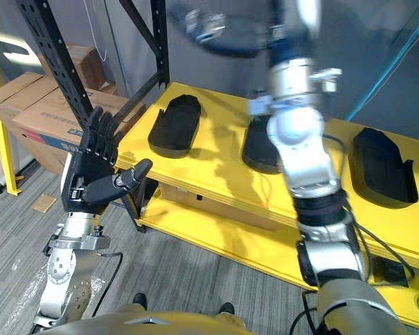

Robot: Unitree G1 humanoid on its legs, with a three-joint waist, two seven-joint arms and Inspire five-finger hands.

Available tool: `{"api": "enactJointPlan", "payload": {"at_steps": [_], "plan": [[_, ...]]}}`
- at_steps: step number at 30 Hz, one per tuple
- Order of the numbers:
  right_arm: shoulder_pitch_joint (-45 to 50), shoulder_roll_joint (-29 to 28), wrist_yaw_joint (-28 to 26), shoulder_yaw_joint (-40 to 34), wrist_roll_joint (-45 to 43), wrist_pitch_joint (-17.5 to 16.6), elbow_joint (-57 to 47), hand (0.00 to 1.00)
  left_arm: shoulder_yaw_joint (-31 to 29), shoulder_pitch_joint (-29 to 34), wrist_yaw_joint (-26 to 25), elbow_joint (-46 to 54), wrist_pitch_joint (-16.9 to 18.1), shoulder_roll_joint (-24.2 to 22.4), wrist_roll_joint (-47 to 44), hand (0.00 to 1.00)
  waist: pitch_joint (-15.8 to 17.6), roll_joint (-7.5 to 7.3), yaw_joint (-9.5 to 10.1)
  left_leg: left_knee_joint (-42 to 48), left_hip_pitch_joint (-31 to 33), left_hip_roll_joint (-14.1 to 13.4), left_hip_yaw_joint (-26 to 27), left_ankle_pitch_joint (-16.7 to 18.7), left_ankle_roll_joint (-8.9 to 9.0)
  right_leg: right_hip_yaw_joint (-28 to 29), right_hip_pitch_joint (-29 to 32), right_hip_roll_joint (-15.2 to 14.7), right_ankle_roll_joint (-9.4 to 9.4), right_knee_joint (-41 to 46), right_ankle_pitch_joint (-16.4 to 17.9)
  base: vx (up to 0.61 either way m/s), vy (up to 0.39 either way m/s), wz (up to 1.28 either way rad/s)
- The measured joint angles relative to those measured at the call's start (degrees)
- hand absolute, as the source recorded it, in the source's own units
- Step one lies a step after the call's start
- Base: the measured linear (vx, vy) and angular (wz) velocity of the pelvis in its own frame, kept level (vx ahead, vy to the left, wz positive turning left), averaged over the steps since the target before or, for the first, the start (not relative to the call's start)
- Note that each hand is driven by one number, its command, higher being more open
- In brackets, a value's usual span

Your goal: Walk over and take three plastic housings, then place them on the shelf

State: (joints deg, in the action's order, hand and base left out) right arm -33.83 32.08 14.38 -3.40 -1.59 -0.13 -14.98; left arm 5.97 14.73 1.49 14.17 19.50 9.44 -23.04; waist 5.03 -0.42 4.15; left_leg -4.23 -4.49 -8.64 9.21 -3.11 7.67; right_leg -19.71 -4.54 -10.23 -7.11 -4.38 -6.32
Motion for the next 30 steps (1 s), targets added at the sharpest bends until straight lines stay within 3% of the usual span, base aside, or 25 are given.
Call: {"api": "enactJointPlan", "payload": {"at_steps": [3, 5, 8, 14, 20, 26, 30], "plan": [[13.8, -1.9, 1.7, -10.2, -1.3, -5.5, -3.8, 1.00, -2.3, 3.7, -0.1, -1.8, -3.0, -0.2, 1.2, 1.00, -0.5, 0.06, -1.31, -0.2, 0.0, 0.0, 0.8, 0.0, 0.09, 1.1, 0.5, 0.1, -0.03, 0.0, -0.1, 0.08, 0.008, -0.16], [25.2, -6.3, 4.5, -16.2, -1.0, -9.2, -4.4, 1.00, -3.3, 6.8, -0.2, -2.3, -4.7, -1.1, 1.2, 1.00, -0.7, 0.29, -2.75, -0.5, 0.1, 0.0, 1.7, 0.1, 0.16, 1.9, 1.3, 0.2, -0.04, 0.0, -0.1, 0.08, 0.008, -0.21], [40.3, -17.2, 10.8, -21.2, 1.1, -10.2, -4.4, 1.00, -4.5, 9.5, 0.4, -2.2, -6.0, -3.8, 1.4, 1.00, -1.1, 1.05, -4.74, -0.5, 0.1, -0.2, 3.3, 0.8, 0.35, 3.4, 2.3, 0.4, -0.06, 0.0, -0.1, 0.02, 0.001, -0.23], [60.1, -29.9, 22.0, -24.5, 5.9, -10.6, -2.4, 1.00, -7.0, 13.4, 1.8, 1.6, -6.2, -6.3, 3.2, 1.00, -1.5, 2.19, -8.01, 0.9, 0.3, -0.4, 6.4, 3.0, 0.16, 6.3, 4.0, 0.5, -0.10, 0.0, 0.0, 0.00, 0.007, -0.25], [65.4, -33.0, 28.7, -26.6, 12.3, -14.5, 11.5, 1.00, -9.0, 12.5, 0.1, 2.2, -6.0, -6.2, 3.2, 1.00, -0.6, 3.57, -9.96, 2.1, 1.2, -0.5, 8.3, 3.9, 0.00, 8.6, 5.7, 0.5, -0.14, 0.4, 0.2, -0.02, 0.003, -0.18], [65.6, -33.0, 26.9, -26.0, 12.0, -16.6, 30.7, 1.00, -9.0, 11.8, -3.1, 2.2, -5.9, -6.2, 3.3, 1.00, 0.2, 4.80, -10.40, 2.1, 1.0, -0.7, 9.1, 4.0, -0.06, 9.2, 6.7, 0.6, -0.01, 2.5, 1.0, 0.00, 0.001, -0.04], [65.7, -34.0, 23.4, -23.0, 11.4, -16.5, 36.4, 1.00, -9.0, 11.7, -4.1, 2.1, -6.0, -6.1, 3.2, 1.00, 0.9, 5.15, -10.39, 2.1, 0.9, -0.8, 9.1, 4.1, -0.18, 9.2, 7.5, 0.4, -0.11, 4.5, 2.2, 0.00, 0.000, 0.00]]}}
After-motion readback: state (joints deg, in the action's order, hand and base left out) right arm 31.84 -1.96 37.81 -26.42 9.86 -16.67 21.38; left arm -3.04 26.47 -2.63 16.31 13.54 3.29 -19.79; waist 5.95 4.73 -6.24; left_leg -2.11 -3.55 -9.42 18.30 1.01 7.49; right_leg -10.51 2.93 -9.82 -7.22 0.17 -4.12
